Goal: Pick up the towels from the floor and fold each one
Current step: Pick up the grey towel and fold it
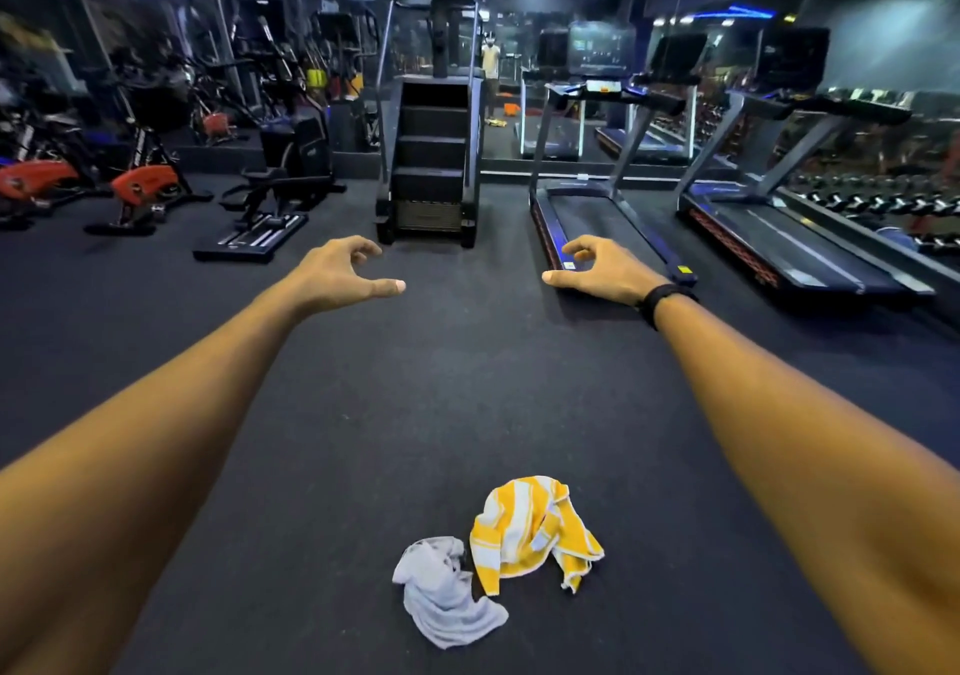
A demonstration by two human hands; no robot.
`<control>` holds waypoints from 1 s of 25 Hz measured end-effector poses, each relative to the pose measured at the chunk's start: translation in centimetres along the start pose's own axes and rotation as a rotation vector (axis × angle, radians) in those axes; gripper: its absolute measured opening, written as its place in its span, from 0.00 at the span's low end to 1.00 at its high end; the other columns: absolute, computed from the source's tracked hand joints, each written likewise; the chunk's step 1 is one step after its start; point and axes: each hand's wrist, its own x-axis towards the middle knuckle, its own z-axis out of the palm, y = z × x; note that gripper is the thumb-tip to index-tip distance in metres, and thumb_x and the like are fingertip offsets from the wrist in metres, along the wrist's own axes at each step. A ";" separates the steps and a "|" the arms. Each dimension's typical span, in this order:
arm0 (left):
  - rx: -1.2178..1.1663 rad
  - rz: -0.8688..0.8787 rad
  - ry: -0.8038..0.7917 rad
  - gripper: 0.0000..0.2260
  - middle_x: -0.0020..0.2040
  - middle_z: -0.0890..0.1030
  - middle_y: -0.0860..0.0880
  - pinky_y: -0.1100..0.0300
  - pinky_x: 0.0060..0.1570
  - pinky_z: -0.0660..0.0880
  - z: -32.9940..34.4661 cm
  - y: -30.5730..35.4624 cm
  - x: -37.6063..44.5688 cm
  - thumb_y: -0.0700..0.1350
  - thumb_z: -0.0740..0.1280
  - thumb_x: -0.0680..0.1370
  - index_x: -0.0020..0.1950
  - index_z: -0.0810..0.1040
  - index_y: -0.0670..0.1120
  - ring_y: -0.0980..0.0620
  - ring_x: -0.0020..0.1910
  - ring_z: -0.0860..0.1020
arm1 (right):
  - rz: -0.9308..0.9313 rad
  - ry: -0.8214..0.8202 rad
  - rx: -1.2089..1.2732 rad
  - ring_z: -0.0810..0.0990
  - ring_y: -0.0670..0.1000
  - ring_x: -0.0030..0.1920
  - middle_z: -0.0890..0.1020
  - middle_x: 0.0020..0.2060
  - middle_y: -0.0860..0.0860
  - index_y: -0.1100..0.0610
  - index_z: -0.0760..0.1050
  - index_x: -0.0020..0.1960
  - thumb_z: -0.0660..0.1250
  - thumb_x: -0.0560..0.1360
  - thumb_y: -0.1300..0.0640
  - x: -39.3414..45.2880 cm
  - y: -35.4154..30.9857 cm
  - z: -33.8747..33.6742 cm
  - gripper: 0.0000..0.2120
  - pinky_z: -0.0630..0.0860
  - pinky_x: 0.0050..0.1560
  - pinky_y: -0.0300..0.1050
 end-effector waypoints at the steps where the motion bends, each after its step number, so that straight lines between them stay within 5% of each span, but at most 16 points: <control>1: -0.007 -0.005 -0.017 0.32 0.67 0.73 0.45 0.52 0.63 0.70 0.8 -1.0 1.7 0.60 0.75 0.67 0.67 0.72 0.50 0.47 0.66 0.72 | 0.007 -0.006 0.003 0.71 0.51 0.66 0.74 0.65 0.52 0.52 0.72 0.66 0.72 0.68 0.39 1.7 0.4 1.1 0.31 0.67 0.64 0.46; 13: 0.068 -0.058 -0.393 0.31 0.65 0.76 0.44 0.56 0.63 0.68 17.8 -20.7 27.1 0.57 0.75 0.69 0.67 0.73 0.46 0.46 0.65 0.74 | 0.376 -0.220 -0.011 0.72 0.52 0.67 0.73 0.67 0.53 0.55 0.70 0.68 0.73 0.69 0.41 21.4 13.2 26.6 0.32 0.69 0.65 0.48; 25: 0.049 -0.289 -0.724 0.30 0.64 0.77 0.45 0.55 0.59 0.69 49.5 -47.5 29.8 0.56 0.75 0.68 0.66 0.73 0.46 0.47 0.62 0.74 | 0.659 -0.468 0.063 0.74 0.52 0.63 0.76 0.63 0.54 0.55 0.72 0.64 0.73 0.71 0.47 22.4 37.5 60.7 0.26 0.69 0.58 0.43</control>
